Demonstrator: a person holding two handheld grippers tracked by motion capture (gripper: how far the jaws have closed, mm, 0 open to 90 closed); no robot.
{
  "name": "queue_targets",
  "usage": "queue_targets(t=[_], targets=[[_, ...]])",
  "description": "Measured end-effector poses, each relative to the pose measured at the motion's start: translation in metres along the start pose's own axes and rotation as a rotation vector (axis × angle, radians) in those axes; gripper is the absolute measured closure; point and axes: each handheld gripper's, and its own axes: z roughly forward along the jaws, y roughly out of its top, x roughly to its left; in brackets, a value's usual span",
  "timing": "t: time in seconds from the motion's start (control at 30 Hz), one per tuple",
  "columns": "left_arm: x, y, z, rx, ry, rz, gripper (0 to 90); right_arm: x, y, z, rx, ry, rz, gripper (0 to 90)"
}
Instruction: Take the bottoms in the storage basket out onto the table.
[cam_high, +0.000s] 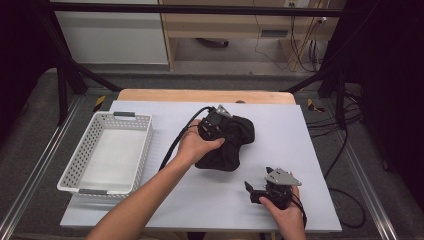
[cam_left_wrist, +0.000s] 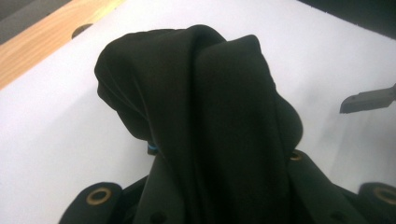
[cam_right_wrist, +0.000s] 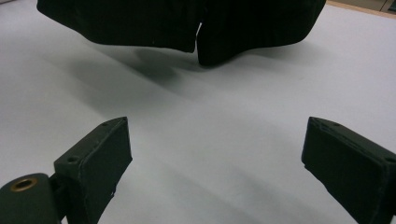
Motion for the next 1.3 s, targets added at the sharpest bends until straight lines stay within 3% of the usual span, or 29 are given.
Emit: queue_targets(t=[0.5, 0.73, 1.3], targets=[[0.0, -0.008, 0.011, -0.003, 0.004, -0.015, 73.4, 0.0, 0.001, -0.001, -0.004, -0.002, -0.004, 8.6], [0.001, -0.01, 0.016, -0.02, -0.021, -0.043, 73.1, 0.0, 0.001, -0.001, -0.003, -0.002, -0.009, 8.6], [0.001, -0.016, 0.023, -0.014, -0.024, -0.046, 71.4, 0.002, 0.001, -0.001, 0.0, -0.002, -0.012, 8.6]])
